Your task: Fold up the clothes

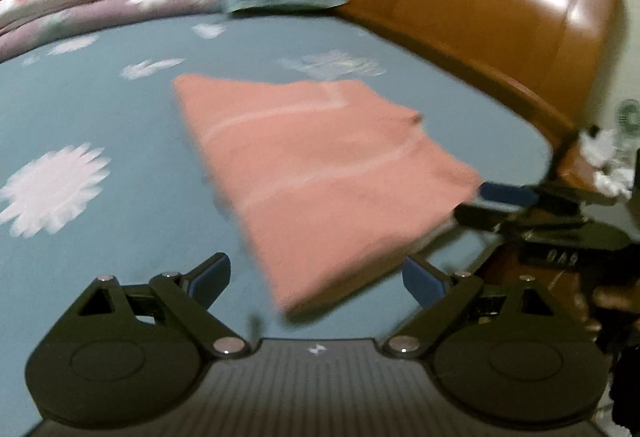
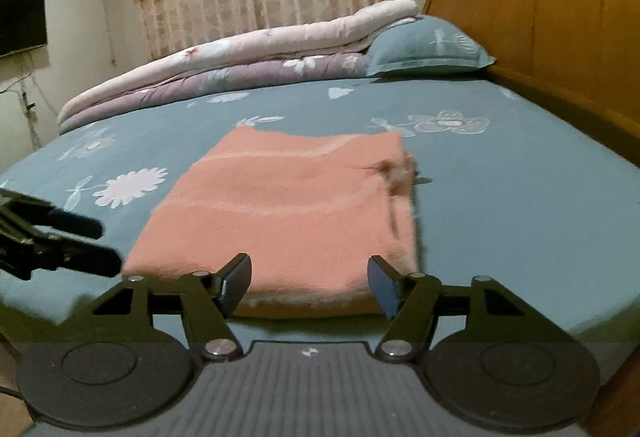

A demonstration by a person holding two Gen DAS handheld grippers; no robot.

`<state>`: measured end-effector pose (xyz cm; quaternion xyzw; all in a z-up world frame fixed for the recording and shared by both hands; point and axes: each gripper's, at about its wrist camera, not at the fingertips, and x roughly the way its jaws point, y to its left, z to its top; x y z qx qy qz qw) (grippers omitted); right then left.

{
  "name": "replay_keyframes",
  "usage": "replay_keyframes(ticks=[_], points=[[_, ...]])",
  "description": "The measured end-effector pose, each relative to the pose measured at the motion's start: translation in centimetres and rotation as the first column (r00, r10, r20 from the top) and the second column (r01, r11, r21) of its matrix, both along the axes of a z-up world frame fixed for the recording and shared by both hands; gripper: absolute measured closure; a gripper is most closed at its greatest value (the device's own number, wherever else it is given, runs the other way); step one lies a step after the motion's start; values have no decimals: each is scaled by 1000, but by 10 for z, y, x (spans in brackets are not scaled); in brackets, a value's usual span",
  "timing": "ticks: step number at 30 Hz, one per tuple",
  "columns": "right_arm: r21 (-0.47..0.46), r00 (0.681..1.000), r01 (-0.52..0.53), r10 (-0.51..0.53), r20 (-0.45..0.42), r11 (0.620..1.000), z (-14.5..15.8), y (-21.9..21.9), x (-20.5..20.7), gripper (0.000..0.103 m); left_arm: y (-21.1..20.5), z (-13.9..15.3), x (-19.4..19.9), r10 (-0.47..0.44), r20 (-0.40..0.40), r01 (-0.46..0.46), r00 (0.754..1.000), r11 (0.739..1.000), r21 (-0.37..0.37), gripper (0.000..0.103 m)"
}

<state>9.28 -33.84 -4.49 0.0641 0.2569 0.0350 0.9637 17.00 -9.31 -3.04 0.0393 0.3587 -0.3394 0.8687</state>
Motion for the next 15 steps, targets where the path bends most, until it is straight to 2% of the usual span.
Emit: replay_keyframes(ticks=[3, 6, 8, 13, 15], points=[[21, 999, 32, -32, -2, 999, -1, -9, -2, 33, -19, -6, 5, -73, 31, 75, 997, 996, -46, 10], [28, 998, 55, -55, -1, 998, -2, -15, -6, 32, -26, -23, 13, -72, -37, 71, 997, 997, -41, 10], [27, 998, 62, -61, -6, 998, -4, -18, -5, 32, -26, -26, 12, -81, -47, 79, 996, 996, -31, 10], [10, 997, 69, -69, -27, 998, -9, -24, 8, 33, -16, -3, 11, -84, -10, 83, 996, 996, -43, 9], [4, 997, 72, -72, -35, 997, -11, -27, 13, 43, -14, 3, 17, -61, 8, 62, 998, 997, -46, 9]])
